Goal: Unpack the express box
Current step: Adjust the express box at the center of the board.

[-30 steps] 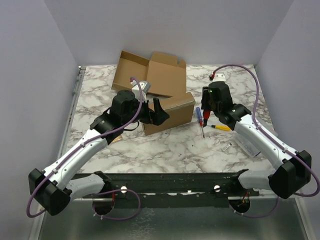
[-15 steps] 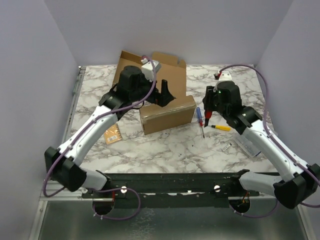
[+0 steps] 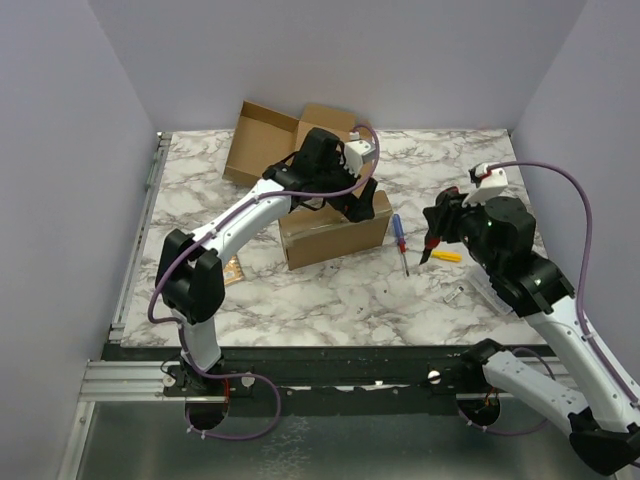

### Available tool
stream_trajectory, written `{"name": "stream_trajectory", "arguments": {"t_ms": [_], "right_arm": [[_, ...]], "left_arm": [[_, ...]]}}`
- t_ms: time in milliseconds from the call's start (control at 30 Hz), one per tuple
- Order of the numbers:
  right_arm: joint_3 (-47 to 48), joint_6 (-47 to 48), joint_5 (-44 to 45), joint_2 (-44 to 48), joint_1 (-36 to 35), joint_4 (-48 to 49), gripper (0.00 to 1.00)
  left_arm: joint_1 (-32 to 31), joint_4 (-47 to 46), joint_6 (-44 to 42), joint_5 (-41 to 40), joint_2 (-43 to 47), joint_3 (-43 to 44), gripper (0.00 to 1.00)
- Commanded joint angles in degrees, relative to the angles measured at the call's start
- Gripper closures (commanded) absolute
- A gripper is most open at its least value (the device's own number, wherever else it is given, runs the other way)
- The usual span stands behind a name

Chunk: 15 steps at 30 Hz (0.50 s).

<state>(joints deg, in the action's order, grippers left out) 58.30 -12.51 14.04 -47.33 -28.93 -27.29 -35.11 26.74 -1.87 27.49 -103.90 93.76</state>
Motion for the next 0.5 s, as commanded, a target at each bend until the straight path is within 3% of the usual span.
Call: {"name": "stream_trajectory", "arguments": {"t_ms": [0, 200, 367, 400, 467], "right_arm": [[-2.8, 2.1, -8.2, 3.7, -0.3, 1.8, 1.0], [-7.0, 17.4, -40.0, 5.9, -0.3, 11.1, 0.99], [-21.3, 17.7, -62.0, 9.9, -0.4, 41.6, 0.99], [-22.8, 16.6, -64.4, 9.2, -0.4, 49.5, 0.99], [-22.4, 16.2, -69.2, 5.2, -1.1, 56.4, 0.99]], "left_arm": [[-2.5, 1.1, -3.2, -2.2, -1.3, 1.3, 0.01], [-2.6, 1.1, 1.3, -9.5, -2.6, 1.1, 0.07], [-3.0, 1.0, 8.2, -10.7, -2.3, 0.3, 0.21], [-3.3, 1.0, 9.0, -11.9, -2.1, 0.1, 0.23], [-3.8, 0.9, 9.8, -12.8, -1.7, -0.4, 0.28]]}}
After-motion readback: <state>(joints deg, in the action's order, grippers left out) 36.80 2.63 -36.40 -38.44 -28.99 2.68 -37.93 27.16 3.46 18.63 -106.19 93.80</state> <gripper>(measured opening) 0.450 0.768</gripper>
